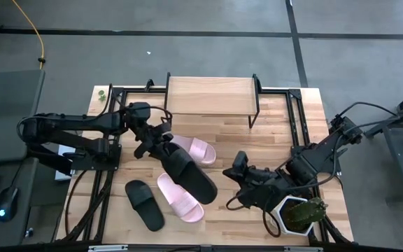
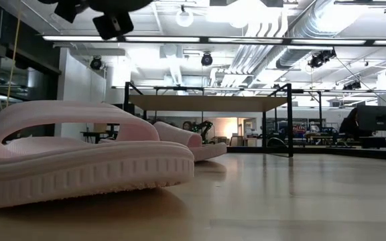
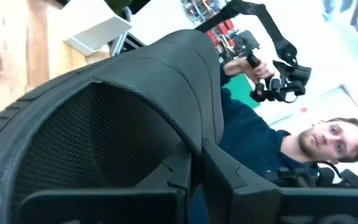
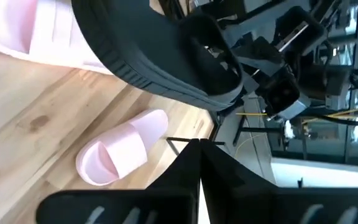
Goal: Pick and place slides into the shelf
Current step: Put the top black slipper on the shelf
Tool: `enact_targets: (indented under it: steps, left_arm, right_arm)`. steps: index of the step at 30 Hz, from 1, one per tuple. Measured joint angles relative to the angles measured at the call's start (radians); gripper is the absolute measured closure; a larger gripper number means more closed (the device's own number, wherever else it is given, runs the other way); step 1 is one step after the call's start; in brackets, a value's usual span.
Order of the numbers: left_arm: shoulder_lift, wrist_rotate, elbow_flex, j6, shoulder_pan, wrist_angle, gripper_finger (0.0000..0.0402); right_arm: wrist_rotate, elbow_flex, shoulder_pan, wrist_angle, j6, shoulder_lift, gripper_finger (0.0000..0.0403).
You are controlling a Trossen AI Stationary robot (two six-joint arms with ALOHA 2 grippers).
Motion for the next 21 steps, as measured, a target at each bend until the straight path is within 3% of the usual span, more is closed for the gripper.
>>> enact_targets:
  steps: [5, 15, 21]
  left_arm:
    - [0.000, -0.010, 0.021, 0.003, -0.051, 0.001, 0.0391]
    - [0.000, -0.057, 0.031, 0.013, -0.123, 0.002, 0.0386]
    - [0.000, -0.057, 0.031, 0.025, -0.120, 0.003, 0.0397]
  right_arm:
    - [-0.046, 0.000, 0.000, 0.058, -0.062, 0.001, 0.0384]
    - [-0.205, 0.000, -0.008, 0.169, -0.132, 0.005, 0.0243]
    - [-0.227, 0.000, -0.014, 0.198, -0.200, 0.037, 0.0209]
